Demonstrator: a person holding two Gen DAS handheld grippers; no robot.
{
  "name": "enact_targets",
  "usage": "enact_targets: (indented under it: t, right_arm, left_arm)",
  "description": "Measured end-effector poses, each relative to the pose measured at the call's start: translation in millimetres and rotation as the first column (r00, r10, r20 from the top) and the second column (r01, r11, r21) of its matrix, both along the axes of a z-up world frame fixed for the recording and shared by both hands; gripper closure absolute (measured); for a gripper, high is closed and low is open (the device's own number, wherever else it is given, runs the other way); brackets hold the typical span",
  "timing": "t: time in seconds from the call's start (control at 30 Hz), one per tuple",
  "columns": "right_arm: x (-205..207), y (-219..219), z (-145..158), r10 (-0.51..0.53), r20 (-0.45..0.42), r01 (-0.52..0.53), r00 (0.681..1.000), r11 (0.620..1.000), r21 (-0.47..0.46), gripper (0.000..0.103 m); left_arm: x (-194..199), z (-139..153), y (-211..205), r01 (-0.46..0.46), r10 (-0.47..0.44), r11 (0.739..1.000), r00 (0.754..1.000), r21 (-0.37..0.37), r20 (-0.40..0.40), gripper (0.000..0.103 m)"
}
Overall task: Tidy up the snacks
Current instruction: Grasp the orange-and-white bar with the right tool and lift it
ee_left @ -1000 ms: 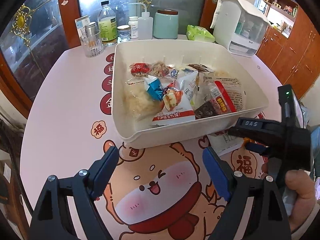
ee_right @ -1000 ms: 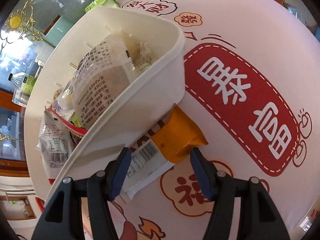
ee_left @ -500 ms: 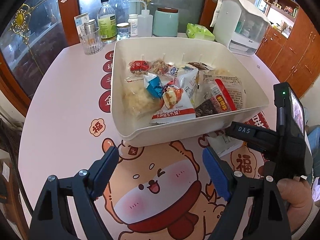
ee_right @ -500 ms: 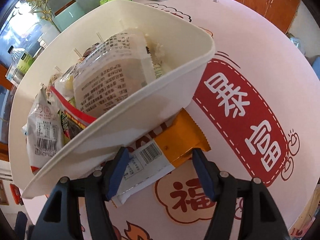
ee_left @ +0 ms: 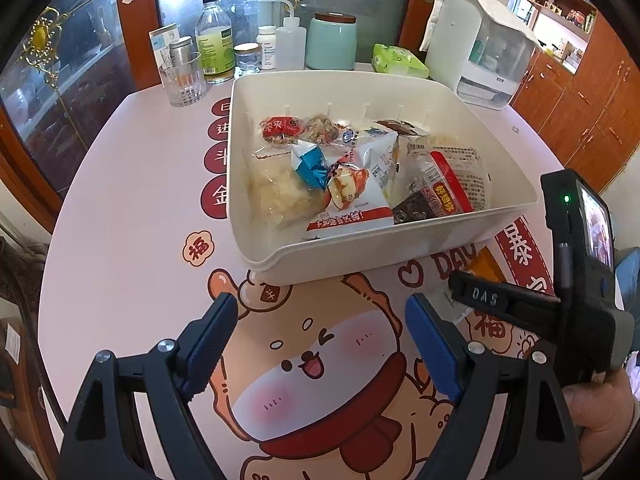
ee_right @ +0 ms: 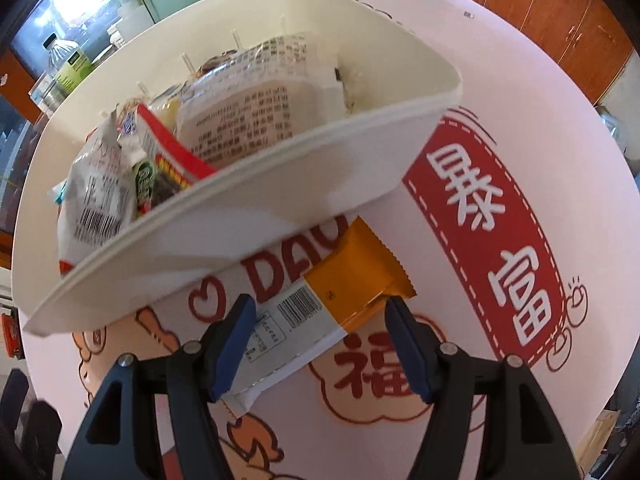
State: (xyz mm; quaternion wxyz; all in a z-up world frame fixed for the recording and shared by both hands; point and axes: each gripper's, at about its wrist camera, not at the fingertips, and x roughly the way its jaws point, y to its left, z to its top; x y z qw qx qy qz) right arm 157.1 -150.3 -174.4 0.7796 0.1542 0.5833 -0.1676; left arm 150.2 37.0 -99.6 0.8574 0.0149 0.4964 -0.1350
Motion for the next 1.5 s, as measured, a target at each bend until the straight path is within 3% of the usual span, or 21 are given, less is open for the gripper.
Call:
enact_targets:
  t: [0.17, 0.33, 0.5, 0.57, 0.63, 0.77, 1.17, 1.27, 1.3, 1.5]
  right_arm:
    - [-12, 16, 1, 0.091, -0.031, -0.092, 0.995, 0.995, -0.033, 0.036]
    - [-20, 10, -12, 0.005, -0.081, 0.006, 0.997, 0.990, 0.141, 0.034]
    - [-20, 35, -13, 0.060, -0.093, -0.052, 0.994, 0.995, 0.081, 0.034]
    - [-14, 54, -17, 0.104, -0.107, -0.102, 0.989, 0.994, 0.027, 0.039]
    - [-17, 64, -15, 0.143, -0.096, -0.144, 0.985, 0.989, -0.010, 0.058]
    - [-24, 77, -10, 0.182, -0.068, -0.182, 0.981, 0.983, 0.006, 0.069]
    - [-56, 78, 68, 0.263, 0.128, -0.270, 0.956, 0.962, 0.043, 0.072]
    - [-50, 67, 100, 0.261, 0.195, -0.275, 0.946, 0.960, 0.048, 0.071]
    - [-60, 49, 106, 0.257, 0.213, -0.273, 0.943, 0.961, 0.050, 0.071]
    - [-58, 36, 139, 0.250, 0.322, -0.274, 0.913, 0.961, 0.029, 0.071]
  left_arm:
    - [-2, 1, 4, 0.000, -0.001, 1.000, 1.000, 0.002, 0.004, 0.018]
    - [-3, 0, 6, -0.005, 0.005, 1.000, 1.000, -0.001, 0.001, 0.018]
    - [-4, 1, 10, -0.007, 0.007, 1.000, 1.000, -0.001, 0.003, 0.018]
    - [-5, 1, 12, -0.007, 0.007, 1.000, 1.000, -0.002, 0.002, 0.018]
    - [-5, 1, 13, -0.007, 0.007, 1.000, 1.000, -0.001, 0.001, 0.018]
    - [-4, 2, 14, -0.010, 0.010, 1.000, 1.000, 0.002, 0.003, 0.018]
    - [0, 14, 9, -0.010, 0.009, 1.000, 1.000, 0.017, 0.015, 0.018]
    - [4, 24, 6, -0.007, 0.006, 1.000, 1.000, 0.018, 0.027, 0.017]
    - [6, 27, 5, -0.006, 0.006, 1.000, 0.999, 0.018, 0.032, 0.016]
    - [21, 60, -2, 0.000, 0.000, 1.000, 0.997, -0.006, 0.073, 0.008]
